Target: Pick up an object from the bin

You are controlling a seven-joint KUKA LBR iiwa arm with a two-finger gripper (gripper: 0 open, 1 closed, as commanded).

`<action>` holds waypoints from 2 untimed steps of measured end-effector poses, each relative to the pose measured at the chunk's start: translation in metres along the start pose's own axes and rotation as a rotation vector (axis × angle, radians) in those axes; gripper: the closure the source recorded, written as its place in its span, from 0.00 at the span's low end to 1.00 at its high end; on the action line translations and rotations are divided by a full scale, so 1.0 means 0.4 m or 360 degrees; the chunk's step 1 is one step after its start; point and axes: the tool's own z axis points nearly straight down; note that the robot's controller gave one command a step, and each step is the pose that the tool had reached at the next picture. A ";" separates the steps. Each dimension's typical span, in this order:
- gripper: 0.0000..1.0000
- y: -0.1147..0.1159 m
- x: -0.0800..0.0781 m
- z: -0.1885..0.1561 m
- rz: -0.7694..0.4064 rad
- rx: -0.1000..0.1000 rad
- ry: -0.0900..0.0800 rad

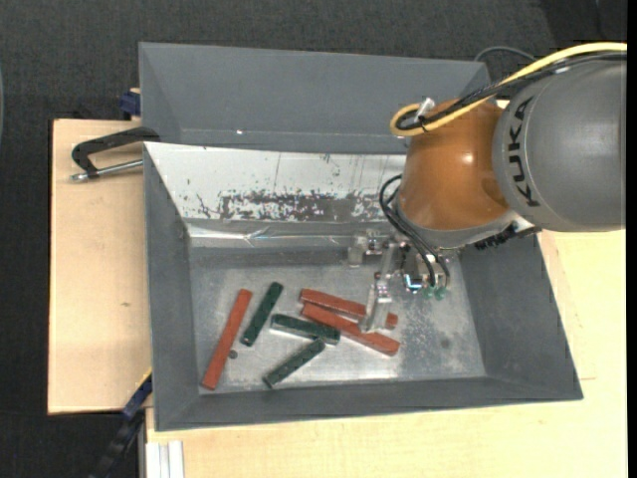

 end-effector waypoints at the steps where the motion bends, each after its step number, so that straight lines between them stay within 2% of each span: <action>1: 0.00 0.000 -0.003 -0.011 0.0001 0.0000 -0.0011; 2: 0.00 -0.027 0.033 0.042 0.0110 -0.0003 -0.0029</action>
Offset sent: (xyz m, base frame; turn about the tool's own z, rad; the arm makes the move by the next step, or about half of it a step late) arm -0.0481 -0.0349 -0.0621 0.1939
